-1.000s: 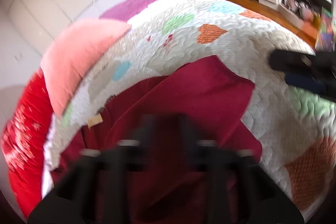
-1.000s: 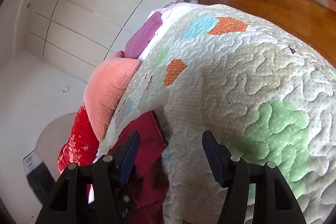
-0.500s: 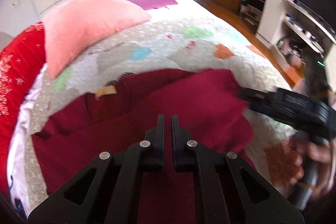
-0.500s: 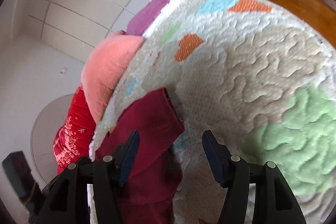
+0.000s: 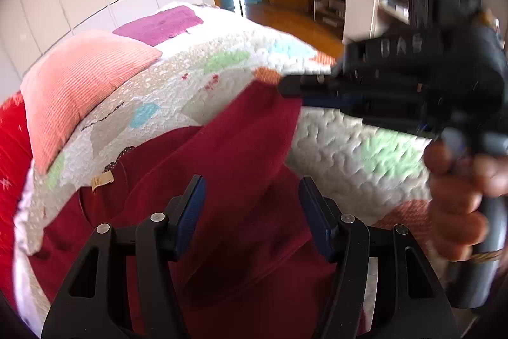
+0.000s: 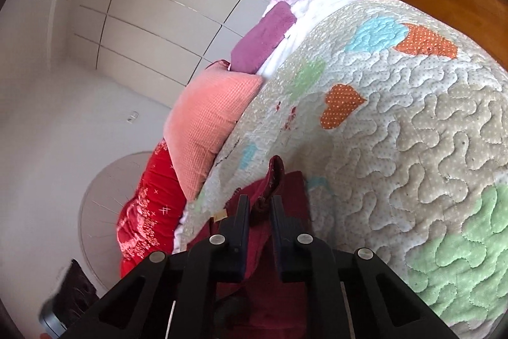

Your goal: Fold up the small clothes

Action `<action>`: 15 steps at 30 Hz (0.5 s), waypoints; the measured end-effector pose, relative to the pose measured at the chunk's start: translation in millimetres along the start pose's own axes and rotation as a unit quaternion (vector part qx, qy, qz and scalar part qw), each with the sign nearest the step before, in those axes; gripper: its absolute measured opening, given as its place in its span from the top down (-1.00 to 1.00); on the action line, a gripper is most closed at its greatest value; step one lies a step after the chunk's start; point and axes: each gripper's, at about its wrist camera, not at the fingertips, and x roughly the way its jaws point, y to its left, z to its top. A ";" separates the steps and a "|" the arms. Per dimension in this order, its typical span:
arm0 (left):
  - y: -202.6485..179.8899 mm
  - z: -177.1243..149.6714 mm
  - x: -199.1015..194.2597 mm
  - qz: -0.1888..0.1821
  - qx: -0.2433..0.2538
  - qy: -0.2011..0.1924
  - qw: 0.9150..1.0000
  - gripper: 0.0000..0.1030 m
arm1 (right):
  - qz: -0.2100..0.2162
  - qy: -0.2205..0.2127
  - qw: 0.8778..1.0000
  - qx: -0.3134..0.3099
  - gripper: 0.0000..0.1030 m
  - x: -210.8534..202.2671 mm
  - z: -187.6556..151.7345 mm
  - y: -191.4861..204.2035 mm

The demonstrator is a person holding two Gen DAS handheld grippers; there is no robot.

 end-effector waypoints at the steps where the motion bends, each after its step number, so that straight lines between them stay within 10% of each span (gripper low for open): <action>1: -0.7 0.8 3.9 0.008 0.004 0.003 1.000 -0.18 | 0.003 0.002 1.000 0.001 0.80 0.9 0.7 -0.3; 6: 4.7 14.2 25.4 0.021 -0.010 0.007 1.000 -0.15 | 0.016 0.007 1.000 0.002 0.81 -1.2 -2.0 1.5; 9: 16.2 18.2 22.5 0.008 -0.038 -0.006 0.999 0.79 | 0.011 0.005 1.000 -0.009 0.80 -4.2 -3.5 6.4; 11: 35.5 20.6 11.8 0.005 -0.074 -0.018 0.997 0.86 | 0.008 0.006 1.000 -0.014 0.79 -9.0 -4.2 10.7; 13: 63.2 20.6 -7.0 0.005 -0.115 -0.040 0.993 0.87 | 0.014 -0.001 1.000 -0.001 0.48 -15.5 -5.1 8.9; 15: 96.3 16.1 -28.7 0.002 -0.162 -0.062 0.985 0.87 | 0.014 -0.016 1.000 0.002 -0.32 -21.7 -8.8 7.6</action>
